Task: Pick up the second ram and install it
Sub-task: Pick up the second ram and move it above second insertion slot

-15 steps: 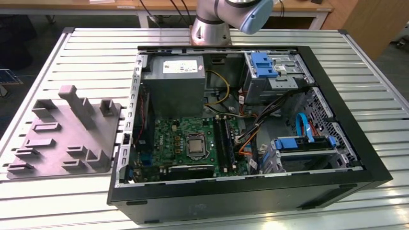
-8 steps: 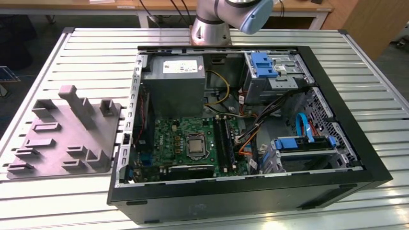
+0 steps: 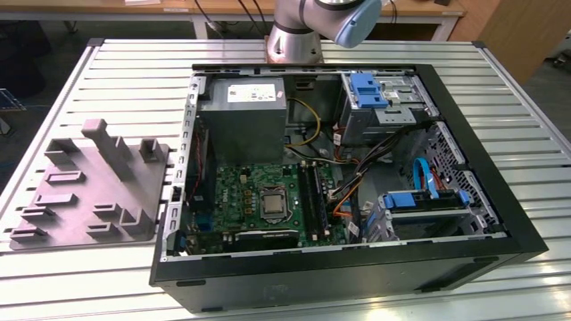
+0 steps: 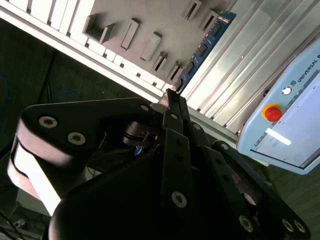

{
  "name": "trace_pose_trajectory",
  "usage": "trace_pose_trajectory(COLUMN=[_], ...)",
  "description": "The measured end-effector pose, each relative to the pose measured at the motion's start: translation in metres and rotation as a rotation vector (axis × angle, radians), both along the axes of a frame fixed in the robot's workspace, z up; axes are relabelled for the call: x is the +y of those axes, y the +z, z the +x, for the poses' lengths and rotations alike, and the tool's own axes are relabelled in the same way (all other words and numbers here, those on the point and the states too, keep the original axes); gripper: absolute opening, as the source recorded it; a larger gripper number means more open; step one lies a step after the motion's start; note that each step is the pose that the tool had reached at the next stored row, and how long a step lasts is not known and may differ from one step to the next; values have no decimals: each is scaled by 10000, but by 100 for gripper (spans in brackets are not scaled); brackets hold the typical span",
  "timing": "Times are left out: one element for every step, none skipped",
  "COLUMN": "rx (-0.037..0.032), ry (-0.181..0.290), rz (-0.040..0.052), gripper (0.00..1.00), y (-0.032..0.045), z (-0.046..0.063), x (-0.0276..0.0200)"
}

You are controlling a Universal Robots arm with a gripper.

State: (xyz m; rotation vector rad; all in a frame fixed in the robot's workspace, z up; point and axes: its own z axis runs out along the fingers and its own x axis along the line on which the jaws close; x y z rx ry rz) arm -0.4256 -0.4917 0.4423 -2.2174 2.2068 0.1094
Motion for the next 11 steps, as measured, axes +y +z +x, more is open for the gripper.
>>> trace_pose_trajectory(rx=[0, 0, 0, 0, 0, 0, 0, 0, 0, 0, 0], ry=[0, 0, 0, 0, 0, 0, 0, -1, 0, 0, 0], rz=[0, 0, 0, 0, 0, 1, 1, 0, 0, 1, 0], gripper=[11, 11, 11, 11, 11, 11, 11, 11, 11, 11, 11], y=[6, 12, 18, 25, 31, 37, 44, 50, 56, 62, 69], z=[0, 0, 0, 0, 0, 0, 0, 0, 0, 0, 0], x=[0, 0, 0, 0, 0, 0, 0, 0, 0, 0, 0])
